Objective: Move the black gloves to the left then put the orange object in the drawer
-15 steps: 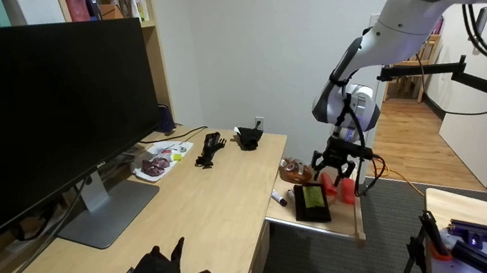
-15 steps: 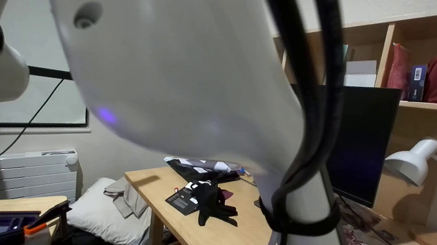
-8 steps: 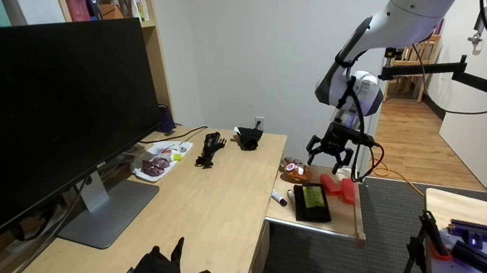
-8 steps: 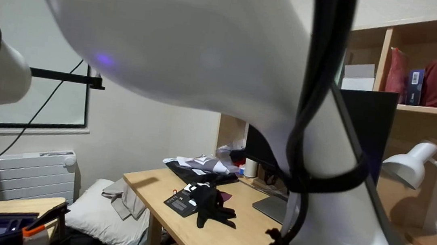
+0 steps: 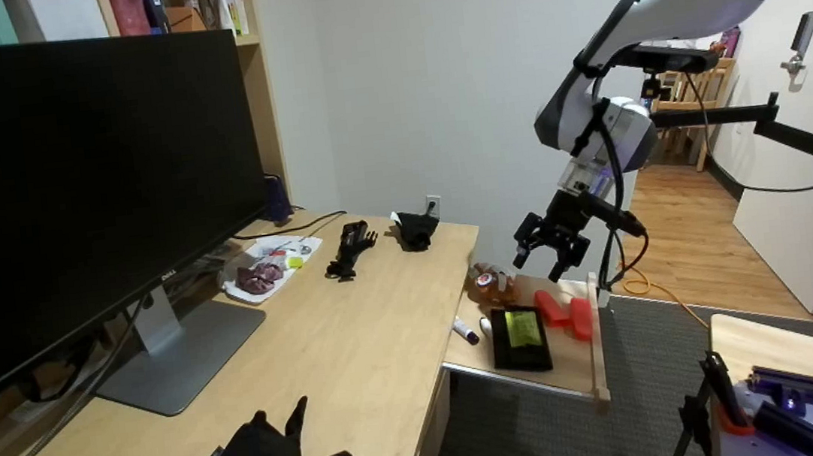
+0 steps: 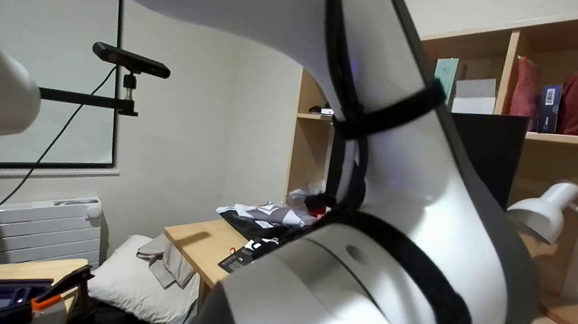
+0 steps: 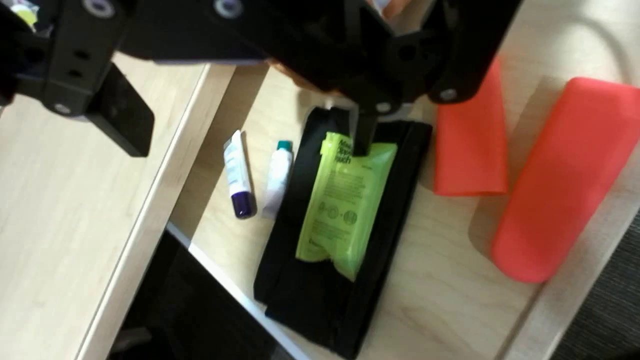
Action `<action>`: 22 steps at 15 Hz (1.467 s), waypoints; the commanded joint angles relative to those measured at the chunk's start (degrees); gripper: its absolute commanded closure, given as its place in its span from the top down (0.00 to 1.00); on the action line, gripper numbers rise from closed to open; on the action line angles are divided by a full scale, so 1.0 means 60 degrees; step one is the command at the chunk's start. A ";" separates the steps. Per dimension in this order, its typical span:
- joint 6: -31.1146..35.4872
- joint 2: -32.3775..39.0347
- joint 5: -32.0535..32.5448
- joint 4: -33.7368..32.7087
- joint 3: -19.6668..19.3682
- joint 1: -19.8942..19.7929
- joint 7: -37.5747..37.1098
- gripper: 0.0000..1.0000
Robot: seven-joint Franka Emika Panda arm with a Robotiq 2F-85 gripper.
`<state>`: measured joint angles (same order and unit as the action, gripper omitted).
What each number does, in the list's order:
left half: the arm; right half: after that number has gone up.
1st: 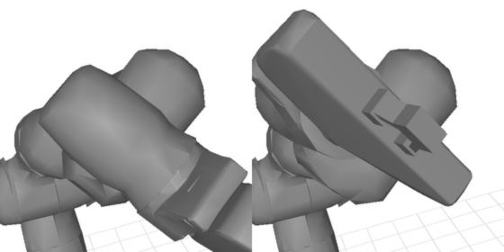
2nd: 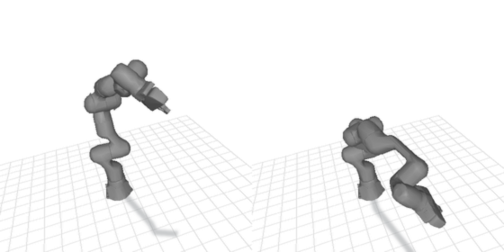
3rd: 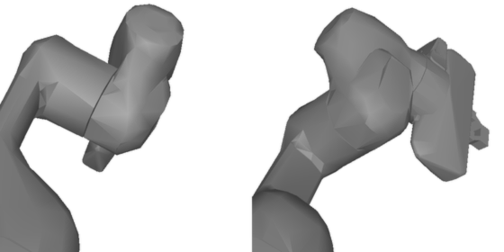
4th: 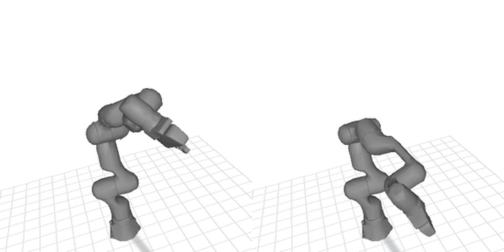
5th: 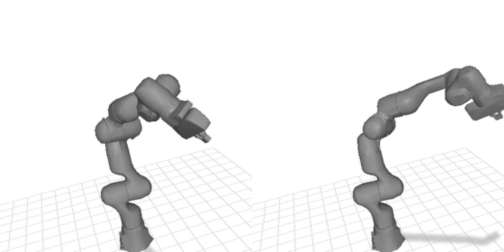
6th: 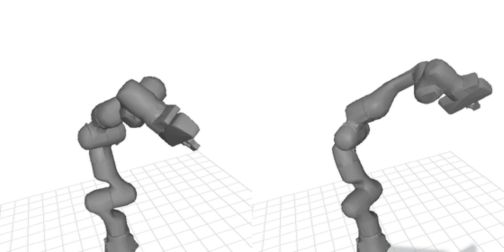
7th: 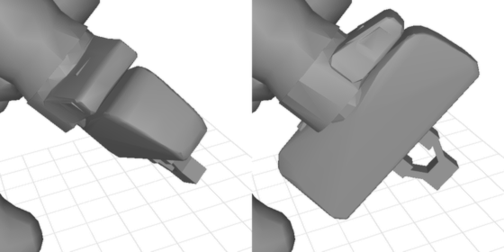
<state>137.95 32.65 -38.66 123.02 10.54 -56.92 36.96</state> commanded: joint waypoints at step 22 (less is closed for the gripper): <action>0.0971 -0.4186 -0.0646 0.3738 -0.1657 0.8768 -0.1857 1.00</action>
<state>143.44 6.09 -53.54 146.41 2.88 -7.54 33.04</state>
